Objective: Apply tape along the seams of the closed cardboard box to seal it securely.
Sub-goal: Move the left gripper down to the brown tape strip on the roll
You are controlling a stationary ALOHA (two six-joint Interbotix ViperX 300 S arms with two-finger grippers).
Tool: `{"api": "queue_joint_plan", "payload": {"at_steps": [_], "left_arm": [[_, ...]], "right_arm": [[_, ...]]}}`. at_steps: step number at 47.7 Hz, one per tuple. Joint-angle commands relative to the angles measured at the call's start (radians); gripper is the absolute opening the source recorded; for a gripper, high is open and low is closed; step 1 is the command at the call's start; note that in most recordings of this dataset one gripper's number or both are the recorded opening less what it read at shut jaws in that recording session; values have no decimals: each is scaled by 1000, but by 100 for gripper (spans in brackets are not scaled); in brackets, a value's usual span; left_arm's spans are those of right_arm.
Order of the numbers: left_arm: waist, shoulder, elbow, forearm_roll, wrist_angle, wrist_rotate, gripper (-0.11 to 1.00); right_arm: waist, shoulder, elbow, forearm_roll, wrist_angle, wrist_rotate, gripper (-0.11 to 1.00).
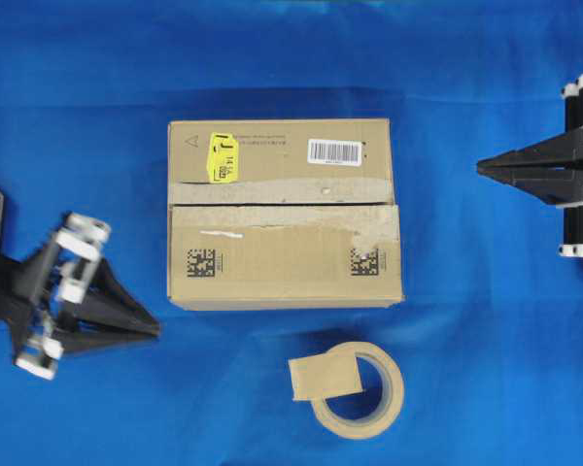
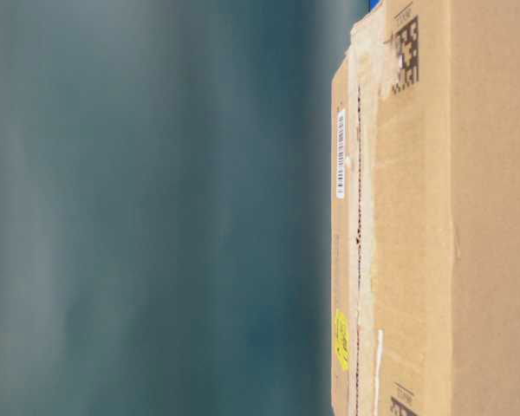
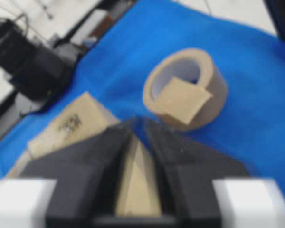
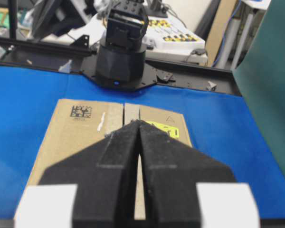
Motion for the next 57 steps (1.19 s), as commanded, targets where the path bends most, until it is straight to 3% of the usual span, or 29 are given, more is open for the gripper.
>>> {"api": "queue_joint_plan", "payload": {"at_steps": [1,6,9,14,19,40,57], "left_arm": [[-8,94,-67,-2,-9,38,29],[-9,224,-124,-2,-8,141,63],[-11,298,-158,-2,-6,224,75],[-18,426,-224,-5,0,374,59],[-17,512,-284,-21,5,454,58],[57,709,-445,-20,6,589,55],[57,727,-480,-20,66,597,49]], "right_arm": [[-2,3,-28,0,-8,0,0],[0,6,-28,-2,-11,-2,0],[0,6,-26,-3,-9,-6,0],[-2,14,-25,-5,-11,-11,0],[-2,17,-25,-9,-12,-15,0],[8,25,-20,-21,12,-18,0],[12,44,-14,-31,25,-20,0]]}}
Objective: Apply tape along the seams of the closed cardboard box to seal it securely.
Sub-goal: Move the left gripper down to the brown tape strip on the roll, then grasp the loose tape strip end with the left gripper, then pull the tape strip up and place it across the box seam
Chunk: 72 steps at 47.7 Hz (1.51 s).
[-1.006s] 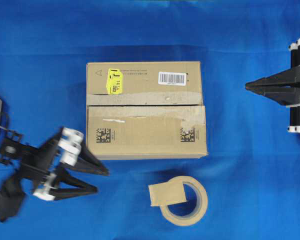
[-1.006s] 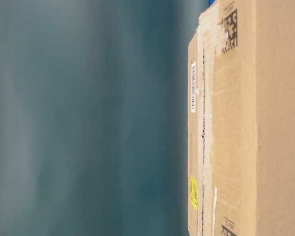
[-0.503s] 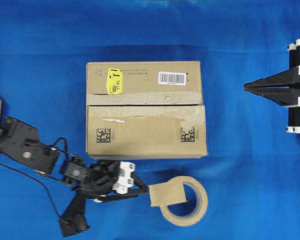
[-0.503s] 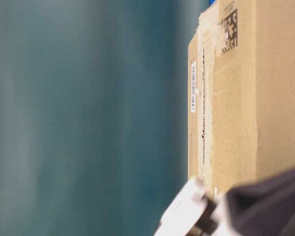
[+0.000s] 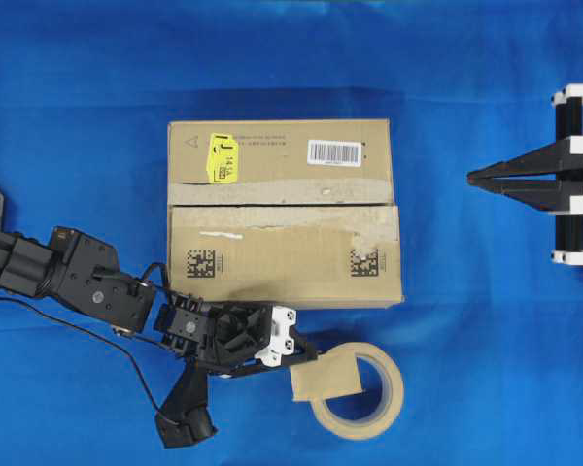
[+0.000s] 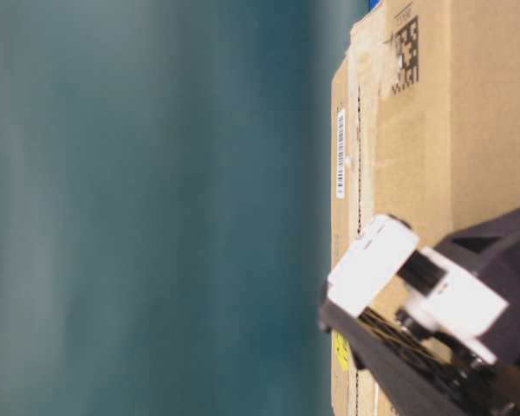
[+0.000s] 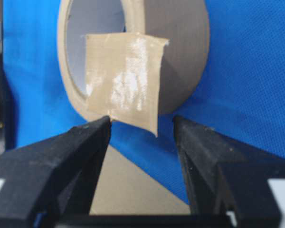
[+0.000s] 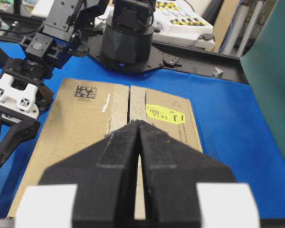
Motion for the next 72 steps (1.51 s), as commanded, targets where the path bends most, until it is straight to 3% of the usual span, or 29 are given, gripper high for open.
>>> {"api": "queue_joint_plan", "payload": {"at_steps": [1,18,39,48,61,72], "left_arm": [[-17,-14,-20,-2,-3,-2,48],[-54,-31,5,-9,-48,-28,2],[-41,-103,-3,-9,31,-31,2],[-23,-202,-21,-8,141,-20,2],[3,-318,-43,0,198,54,2],[43,-334,-43,0,198,120,2]], "right_arm": [[2,9,-15,-3,-3,0,0],[2,28,-14,-3,-3,2,0],[2,29,-14,-3,-2,5,0],[2,29,-14,-3,-2,5,0],[2,46,-12,-3,0,6,0],[3,57,-14,-3,0,9,0]]}}
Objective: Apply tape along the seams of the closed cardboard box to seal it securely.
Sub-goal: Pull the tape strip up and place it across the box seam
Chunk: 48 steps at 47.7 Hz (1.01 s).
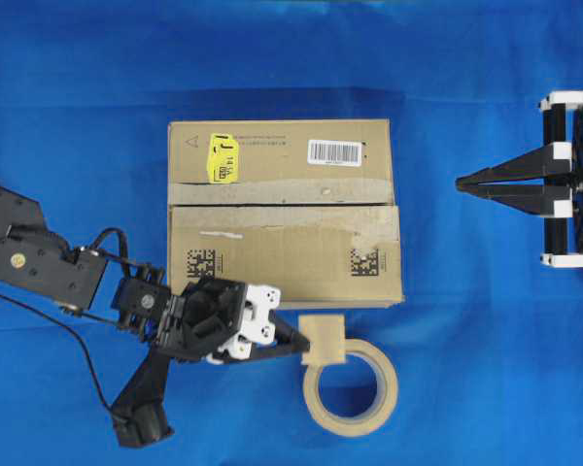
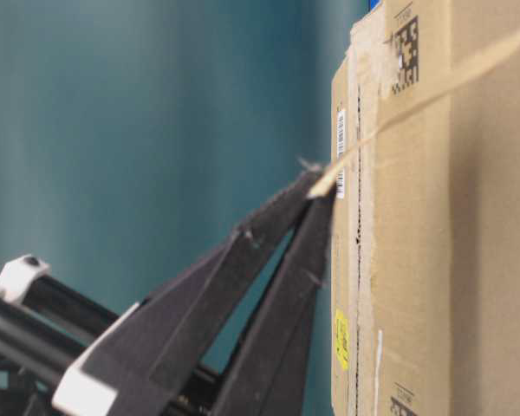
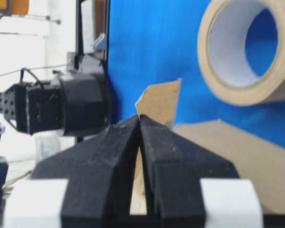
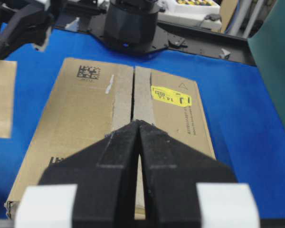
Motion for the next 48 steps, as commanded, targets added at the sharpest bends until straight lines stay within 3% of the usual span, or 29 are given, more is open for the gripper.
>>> {"api": "queue_joint_plan", "payload": {"at_steps": [1,30,48], "left_arm": [[20,-26,-21,2,-5,9,2],[273,-109,46,6,17,107,2],[295,-114,55,6,107,115,2]], "right_arm": [[3,9,-11,-2,-3,2,0],[15,57,-12,-2,-14,2,0],[15,97,-12,-2,-37,2,0]]}}
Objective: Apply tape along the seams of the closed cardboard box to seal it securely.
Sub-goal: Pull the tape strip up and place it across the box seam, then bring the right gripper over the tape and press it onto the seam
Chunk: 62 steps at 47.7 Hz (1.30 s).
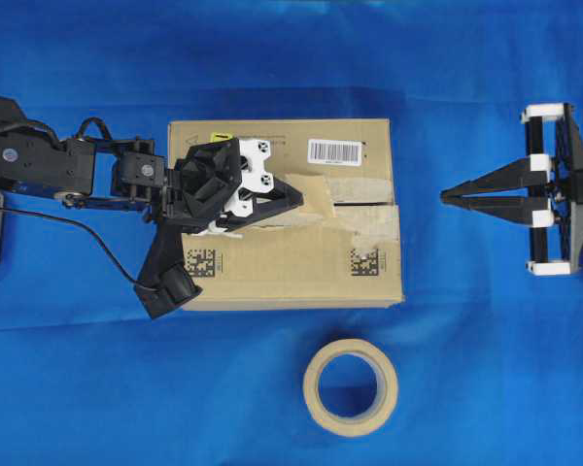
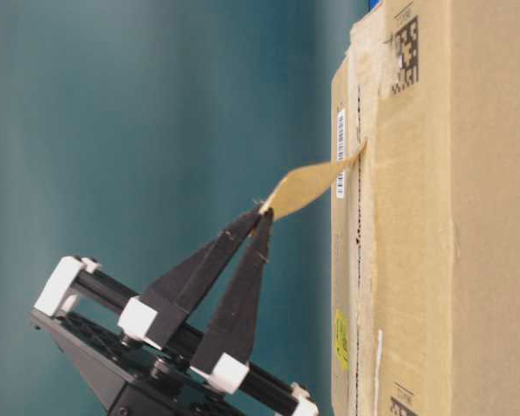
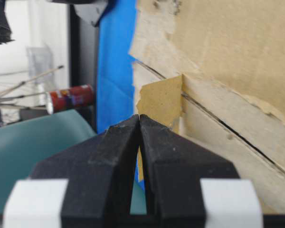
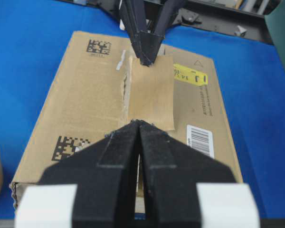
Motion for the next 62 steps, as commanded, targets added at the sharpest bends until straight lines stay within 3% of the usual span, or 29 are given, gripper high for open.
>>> {"api": "queue_joint_plan", "payload": {"at_steps": [1,29,62], "left_arm": [[0,-25,-6,2,18,-2,2],[12,-35,14,2,230,-2,2],[14,-31,15,2,259,2,2]], "right_arm": [[2,8,-15,-2,-20,3,0],[2,25,-21,-2,-52,2,0],[0,189,-103,6,-152,15,0]]}}
